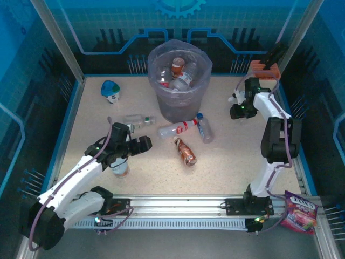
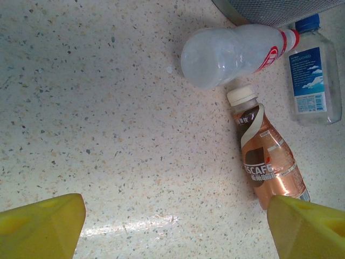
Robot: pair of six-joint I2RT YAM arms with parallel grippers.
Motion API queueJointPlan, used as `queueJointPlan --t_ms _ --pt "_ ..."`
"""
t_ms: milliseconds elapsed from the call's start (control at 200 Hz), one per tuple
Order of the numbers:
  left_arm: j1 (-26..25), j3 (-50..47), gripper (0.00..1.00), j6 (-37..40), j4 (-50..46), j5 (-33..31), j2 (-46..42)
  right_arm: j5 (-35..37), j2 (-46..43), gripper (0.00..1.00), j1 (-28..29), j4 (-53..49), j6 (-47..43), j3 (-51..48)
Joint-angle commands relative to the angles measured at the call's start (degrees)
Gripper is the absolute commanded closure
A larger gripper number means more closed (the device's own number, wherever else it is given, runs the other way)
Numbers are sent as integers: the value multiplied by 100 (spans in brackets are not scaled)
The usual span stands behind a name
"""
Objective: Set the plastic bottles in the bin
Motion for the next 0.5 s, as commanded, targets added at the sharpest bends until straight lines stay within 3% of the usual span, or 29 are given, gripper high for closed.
queueJointPlan --t_ms 0,495 --pt "9 5 10 31 156 127 84 -253 -446 56 -97 -339 215 19" --pt "19 -98 9 -13 408 219 309 -605 -2232 59 51 -1082 669 116"
